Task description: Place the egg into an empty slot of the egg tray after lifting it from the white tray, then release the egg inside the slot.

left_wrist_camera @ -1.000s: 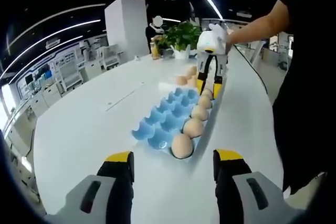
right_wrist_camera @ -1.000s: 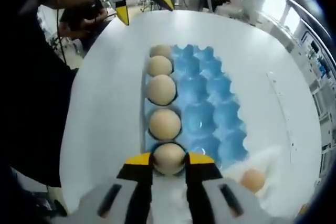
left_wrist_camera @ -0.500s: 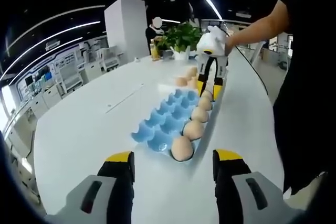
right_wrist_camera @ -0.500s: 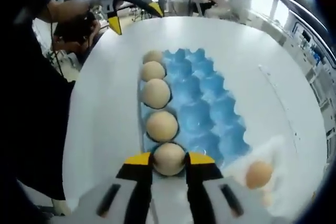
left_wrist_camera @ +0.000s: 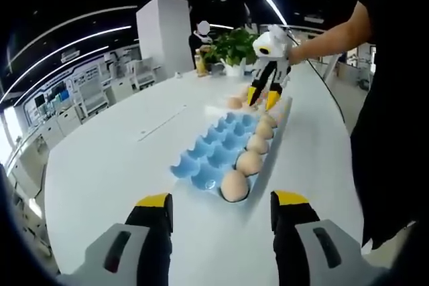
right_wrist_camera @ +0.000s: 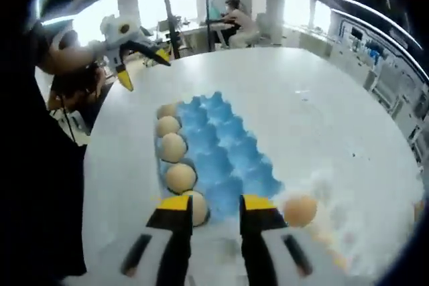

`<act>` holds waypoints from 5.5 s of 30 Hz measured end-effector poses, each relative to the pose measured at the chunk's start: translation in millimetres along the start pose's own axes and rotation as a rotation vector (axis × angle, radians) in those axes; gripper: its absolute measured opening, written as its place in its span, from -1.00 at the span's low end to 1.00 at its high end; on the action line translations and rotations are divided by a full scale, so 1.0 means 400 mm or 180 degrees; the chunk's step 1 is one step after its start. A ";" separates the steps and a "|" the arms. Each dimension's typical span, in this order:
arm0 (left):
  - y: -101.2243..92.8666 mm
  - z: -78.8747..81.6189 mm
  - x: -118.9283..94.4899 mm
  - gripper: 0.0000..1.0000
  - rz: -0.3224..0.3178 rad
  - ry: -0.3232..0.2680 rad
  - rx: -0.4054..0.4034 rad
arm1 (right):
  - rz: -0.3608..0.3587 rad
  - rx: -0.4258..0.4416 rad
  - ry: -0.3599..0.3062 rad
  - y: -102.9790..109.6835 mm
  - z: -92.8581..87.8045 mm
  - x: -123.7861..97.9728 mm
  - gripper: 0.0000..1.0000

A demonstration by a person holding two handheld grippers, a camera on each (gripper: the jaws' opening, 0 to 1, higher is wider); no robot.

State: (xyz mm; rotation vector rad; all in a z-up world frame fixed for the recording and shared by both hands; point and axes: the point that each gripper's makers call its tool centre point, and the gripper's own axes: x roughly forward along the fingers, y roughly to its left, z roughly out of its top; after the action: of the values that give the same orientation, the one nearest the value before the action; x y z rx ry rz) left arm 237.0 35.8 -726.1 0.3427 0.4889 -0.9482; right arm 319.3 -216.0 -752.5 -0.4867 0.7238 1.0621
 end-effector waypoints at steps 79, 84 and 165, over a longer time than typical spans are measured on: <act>0.013 -0.032 0.001 0.11 0.0018 0.0043 -0.0043 | 0.0226 -0.0963 0.0534 0.026 0.017 0.007 -0.52; 0.013 -0.034 0.003 0.11 0.0012 0.0041 -0.0043 | 0.0289 -0.0998 0.0467 0.048 0.050 0.035 -0.52; 0.041 -0.041 -0.012 0.09 0.0067 -0.0074 -0.0094 | 0.1167 -0.1240 0.0267 0.291 0.302 0.406 -0.49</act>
State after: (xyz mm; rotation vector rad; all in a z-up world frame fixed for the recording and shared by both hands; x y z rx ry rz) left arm 244.2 55.7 -736.1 0.3094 0.4769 -0.9227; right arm 297.5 12.9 -792.6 -0.7537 0.6964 1.5476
